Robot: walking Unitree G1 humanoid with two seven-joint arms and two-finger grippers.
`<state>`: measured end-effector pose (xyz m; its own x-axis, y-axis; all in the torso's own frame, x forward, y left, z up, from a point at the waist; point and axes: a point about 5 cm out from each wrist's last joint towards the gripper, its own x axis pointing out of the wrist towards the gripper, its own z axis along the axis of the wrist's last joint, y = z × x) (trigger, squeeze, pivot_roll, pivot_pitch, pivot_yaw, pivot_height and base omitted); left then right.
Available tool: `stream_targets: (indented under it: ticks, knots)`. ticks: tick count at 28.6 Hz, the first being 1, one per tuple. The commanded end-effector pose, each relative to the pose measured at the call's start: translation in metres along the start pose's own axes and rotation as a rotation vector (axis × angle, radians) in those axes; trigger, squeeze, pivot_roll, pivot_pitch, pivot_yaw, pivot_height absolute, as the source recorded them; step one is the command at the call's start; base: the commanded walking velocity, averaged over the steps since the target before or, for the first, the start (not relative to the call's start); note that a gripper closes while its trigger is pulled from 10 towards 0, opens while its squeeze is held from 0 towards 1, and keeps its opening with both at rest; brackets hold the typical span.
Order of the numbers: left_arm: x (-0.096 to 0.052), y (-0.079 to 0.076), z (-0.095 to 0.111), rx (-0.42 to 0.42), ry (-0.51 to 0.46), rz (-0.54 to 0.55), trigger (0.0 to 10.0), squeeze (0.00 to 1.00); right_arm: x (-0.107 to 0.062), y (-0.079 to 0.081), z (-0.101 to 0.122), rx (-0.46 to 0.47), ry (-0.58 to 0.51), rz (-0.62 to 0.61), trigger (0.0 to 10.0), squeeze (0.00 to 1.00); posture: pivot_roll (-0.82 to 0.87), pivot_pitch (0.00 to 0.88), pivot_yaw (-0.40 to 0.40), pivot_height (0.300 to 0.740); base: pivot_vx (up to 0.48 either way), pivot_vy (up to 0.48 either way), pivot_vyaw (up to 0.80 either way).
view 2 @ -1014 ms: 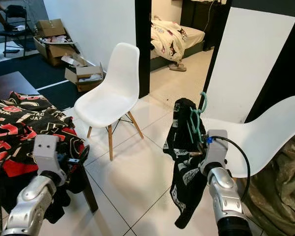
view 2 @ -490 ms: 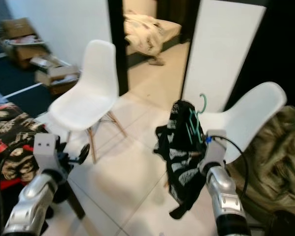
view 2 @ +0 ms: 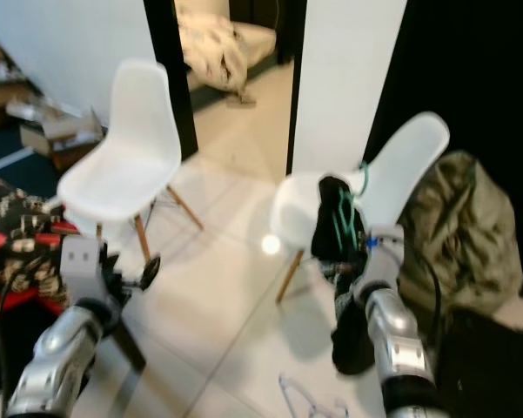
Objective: Hang hanger
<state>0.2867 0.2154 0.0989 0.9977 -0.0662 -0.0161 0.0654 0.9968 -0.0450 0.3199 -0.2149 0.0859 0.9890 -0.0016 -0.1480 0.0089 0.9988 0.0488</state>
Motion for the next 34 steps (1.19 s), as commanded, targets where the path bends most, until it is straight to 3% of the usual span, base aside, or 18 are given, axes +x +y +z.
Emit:
stream_targets:
  ticks: [1, 7, 20, 25, 28, 34]
  knots:
    - [-0.002, -0.001, -0.005, -0.01, 0.02, -0.004, 10.0, 0.0, 0.001, 0.0, 0.009, 0.005, -0.054, -0.002, 10.0, 0.0, 0.02, 0.0, -0.054, 0.74, -0.337, 0.0, -0.79]
    - [-0.002, -0.002, -0.005, -0.017, 0.021, -0.014, 10.0, 0.0, 0.001, -0.001, 0.008, 0.01, -0.047, -0.011, 10.0, 0.0, 0.02, 0.0, -0.052, 0.74, -0.33, 0.0, -0.79]
    - [0.0, -0.004, -0.004, -0.095, 0.029, -0.093, 10.0, 0.0, 0.002, -0.004, 0.008, 0.021, -0.044, -0.04, 10.0, 0.0, 0.01, 0.0, -0.05, 0.74, 0.0, 0.0, -0.79]
    - [0.005, -0.002, -0.003, -0.124, 0.023, -0.075, 10.0, 0.0, 0.003, -0.006, 0.009, 0.023, -0.046, -0.053, 10.0, 0.0, 0.0, 0.0, -0.053, 0.74, 0.0, 0.0, -0.79]
    - [0.01, 0.005, 0.002, -0.145, -0.006, -0.002, 10.0, 0.0, 0.002, -0.01, 0.01, 0.023, -0.051, -0.083, 10.0, 0.0, -0.01, 0.0, -0.055, 0.74, 0.0, 0.0, -0.79]
    - [0.012, 0.001, 0.003, -0.149, -0.007, -0.051, 10.0, 0.0, -0.001, -0.023, 0.012, 0.022, -0.062, -0.194, 10.0, 0.0, -0.02, 0.0, -0.059, 0.74, 0.0, 0.0, -0.79]
